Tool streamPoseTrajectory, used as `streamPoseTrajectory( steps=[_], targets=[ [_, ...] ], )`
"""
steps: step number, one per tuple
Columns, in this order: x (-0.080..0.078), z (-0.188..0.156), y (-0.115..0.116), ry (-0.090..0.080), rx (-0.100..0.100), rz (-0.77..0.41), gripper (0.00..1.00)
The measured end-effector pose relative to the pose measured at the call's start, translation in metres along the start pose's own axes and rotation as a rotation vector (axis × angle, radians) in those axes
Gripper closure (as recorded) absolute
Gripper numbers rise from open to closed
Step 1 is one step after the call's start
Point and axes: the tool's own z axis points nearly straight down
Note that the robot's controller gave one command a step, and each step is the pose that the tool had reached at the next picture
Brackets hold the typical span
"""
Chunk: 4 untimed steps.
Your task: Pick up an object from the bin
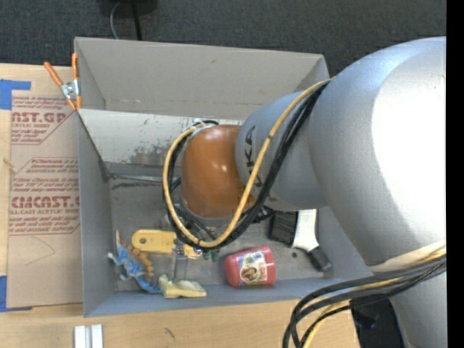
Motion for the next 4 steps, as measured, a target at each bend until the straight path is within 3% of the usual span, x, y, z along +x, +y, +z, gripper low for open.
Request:
streamPoseTrajectory(
  steps=[1,2,3,4],
  targets=[
    [-0.025,0.011,-0.02,-0.011,-0.002,-0.133,1.0],
    [-0.025,0.011,-0.02,-0.011,-0.002,-0.132,1.0],
    [-0.01,-0.036,-0.013,0.002,0.0,-0.138,1.0],
    [-0.043,-0.051,-0.013,-0.023,-0.004,-0.146,1.0]
  ],
)
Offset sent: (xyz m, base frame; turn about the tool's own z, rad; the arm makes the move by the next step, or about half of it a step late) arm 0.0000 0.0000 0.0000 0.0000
